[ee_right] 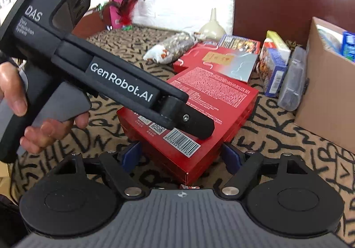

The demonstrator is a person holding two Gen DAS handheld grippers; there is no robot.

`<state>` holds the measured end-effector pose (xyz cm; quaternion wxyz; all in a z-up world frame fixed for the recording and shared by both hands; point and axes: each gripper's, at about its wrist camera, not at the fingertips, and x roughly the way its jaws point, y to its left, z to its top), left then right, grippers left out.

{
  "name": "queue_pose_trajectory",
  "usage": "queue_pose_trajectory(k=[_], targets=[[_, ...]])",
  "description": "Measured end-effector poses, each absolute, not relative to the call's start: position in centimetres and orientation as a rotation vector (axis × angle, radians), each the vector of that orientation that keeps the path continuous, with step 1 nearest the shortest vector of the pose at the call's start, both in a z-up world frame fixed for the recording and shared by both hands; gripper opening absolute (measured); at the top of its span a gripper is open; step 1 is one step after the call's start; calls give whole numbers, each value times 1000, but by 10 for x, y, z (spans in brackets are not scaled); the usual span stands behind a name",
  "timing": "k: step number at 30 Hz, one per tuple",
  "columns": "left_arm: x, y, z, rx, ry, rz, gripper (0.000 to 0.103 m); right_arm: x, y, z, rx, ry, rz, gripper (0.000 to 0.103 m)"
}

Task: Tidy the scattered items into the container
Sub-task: 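Lift the red box and carry it over the cardboard box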

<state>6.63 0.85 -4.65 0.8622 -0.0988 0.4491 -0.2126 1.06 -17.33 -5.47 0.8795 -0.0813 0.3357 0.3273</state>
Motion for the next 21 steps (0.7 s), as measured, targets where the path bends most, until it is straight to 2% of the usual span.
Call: queue_pose_trajectory(k=[9, 16, 21], targets=[[58, -37, 23, -131, 790, -534, 96, -14, -213, -1, -182, 510, 580, 81], [83, -108, 70, -103, 697, -639, 96, -8, -267, 38, -199, 394, 446, 79], [116, -163, 84, -122, 679, -717, 96, 12, -313, 55, -211, 364, 358, 79]])
